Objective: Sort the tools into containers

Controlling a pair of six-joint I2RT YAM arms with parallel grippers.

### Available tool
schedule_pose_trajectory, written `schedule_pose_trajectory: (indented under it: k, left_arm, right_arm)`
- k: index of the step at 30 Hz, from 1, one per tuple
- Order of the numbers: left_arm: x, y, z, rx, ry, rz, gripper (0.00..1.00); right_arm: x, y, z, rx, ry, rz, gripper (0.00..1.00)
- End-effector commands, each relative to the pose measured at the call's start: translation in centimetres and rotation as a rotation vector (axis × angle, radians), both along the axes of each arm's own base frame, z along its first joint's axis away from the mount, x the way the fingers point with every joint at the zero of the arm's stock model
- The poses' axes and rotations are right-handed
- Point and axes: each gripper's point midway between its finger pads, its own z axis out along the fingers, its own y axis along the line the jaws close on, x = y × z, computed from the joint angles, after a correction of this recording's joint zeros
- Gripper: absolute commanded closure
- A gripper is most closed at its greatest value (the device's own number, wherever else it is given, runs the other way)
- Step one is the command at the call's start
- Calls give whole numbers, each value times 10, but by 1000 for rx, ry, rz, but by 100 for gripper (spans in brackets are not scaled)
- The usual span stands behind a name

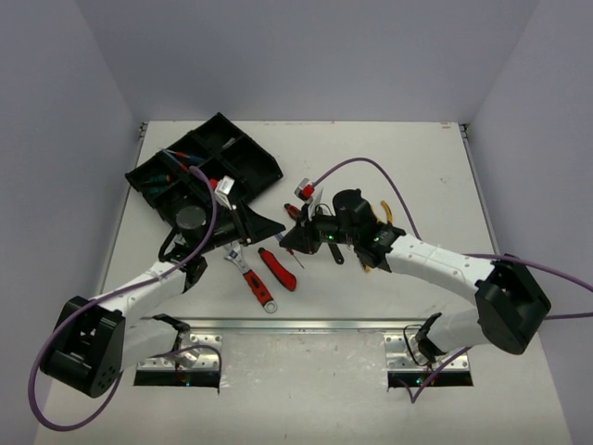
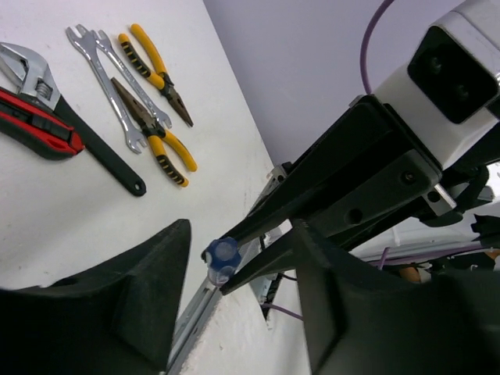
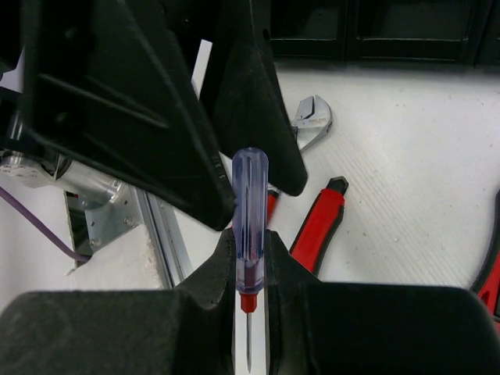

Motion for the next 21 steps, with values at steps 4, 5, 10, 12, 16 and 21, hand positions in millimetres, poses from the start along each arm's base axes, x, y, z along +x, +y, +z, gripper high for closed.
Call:
schedule_pose_trajectory:
  k: [4, 5, 10, 12, 16, 21]
  left_arm:
    - [-2, -16, 22, -40, -69, -44, 78]
    - [-3, -18, 23, -42, -74, -54, 84]
    - [1, -23, 27, -29, -80, -50, 100]
    - [24, -16, 20, 50, -65, 54, 100]
    - [88, 53, -23, 425, 118, 482, 100]
    - [158, 178, 20, 570, 171, 997, 100]
  right_arm:
    - [15, 2, 52, 124, -108, -70, 100]
    - [19, 2, 52, 119, -104, -89, 100]
    - [22, 2, 49, 109, -85, -107, 99]
    - [24, -2, 48, 93, -77, -139, 61]
    - [36, -41, 39, -17, -45, -348, 1]
    - [39, -106, 38, -130, -65, -587, 1]
